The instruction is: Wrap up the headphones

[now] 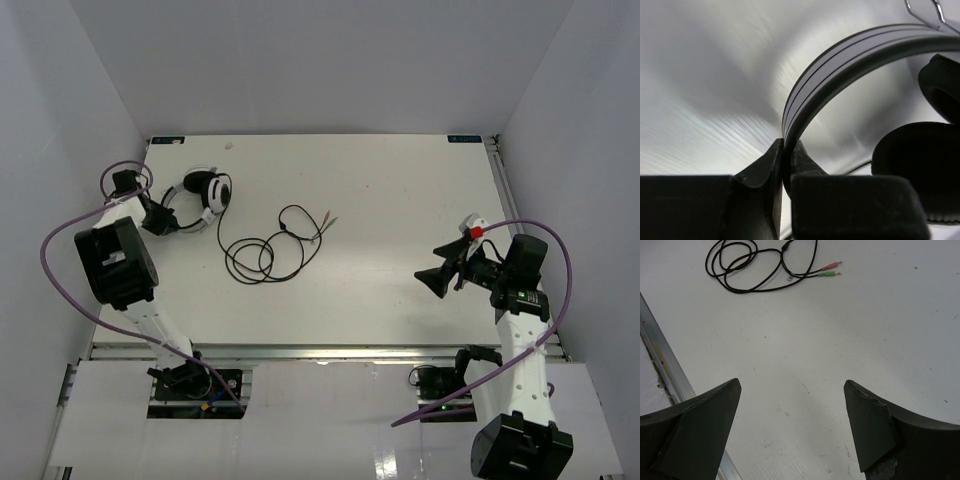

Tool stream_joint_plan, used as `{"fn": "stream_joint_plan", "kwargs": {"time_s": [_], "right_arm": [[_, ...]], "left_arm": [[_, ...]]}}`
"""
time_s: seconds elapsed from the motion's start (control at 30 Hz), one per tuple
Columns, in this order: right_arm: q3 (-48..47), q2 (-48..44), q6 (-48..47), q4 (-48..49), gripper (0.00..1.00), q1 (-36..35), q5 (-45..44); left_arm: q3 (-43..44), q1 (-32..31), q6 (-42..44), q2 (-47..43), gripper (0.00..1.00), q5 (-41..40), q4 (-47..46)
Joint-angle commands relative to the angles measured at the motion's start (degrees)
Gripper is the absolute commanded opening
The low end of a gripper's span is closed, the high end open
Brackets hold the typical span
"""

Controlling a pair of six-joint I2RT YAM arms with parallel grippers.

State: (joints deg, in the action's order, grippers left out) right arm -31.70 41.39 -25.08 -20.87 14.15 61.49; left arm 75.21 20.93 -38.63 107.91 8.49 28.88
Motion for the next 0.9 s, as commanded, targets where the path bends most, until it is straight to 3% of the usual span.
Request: {"fn": "stream_joint_plan", "kwargs": {"time_s": [0.0, 0.13, 0.3, 0.57, 0.73, 0.87], "right_arm": [[-0.4, 1.2, -3.5, -0.6, 0.90, -0.6, 1.7], [-5.5, 5.5, -4.0, -3.4, 0.90, -2.0, 0.8], [-11.0, 10.1, 5.5, 4.4, 0.90, -6.9, -3.1], [-16.3, 17.4, 18.2, 28.6, 0.90, -27.2, -8.5], [-19.4, 24.7, 22.4, 41.4, 0.90, -33.9, -3.6], [-21.1, 29.7, 19.6, 48.2, 0.90, -38.8, -6.5]], "left_arm": [[-1.3, -9.4, 7.2, -16.6, 0.00, 16.9, -10.9], [-0.5, -19.9, 8.4, -21.6, 0.00, 17.0, -9.7], [2.2, -29.3, 3.8, -24.6, 0.00, 19.8, -9.7], [2.8, -32.0, -7.4, -28.2, 0.00, 26.9, -13.8], [3.5, -32.0, -12.9, -30.1, 0.00, 27.7, -14.9], [2.0, -32.0, -18.4, -31.2, 0.00, 29.7, -19.4]]}}
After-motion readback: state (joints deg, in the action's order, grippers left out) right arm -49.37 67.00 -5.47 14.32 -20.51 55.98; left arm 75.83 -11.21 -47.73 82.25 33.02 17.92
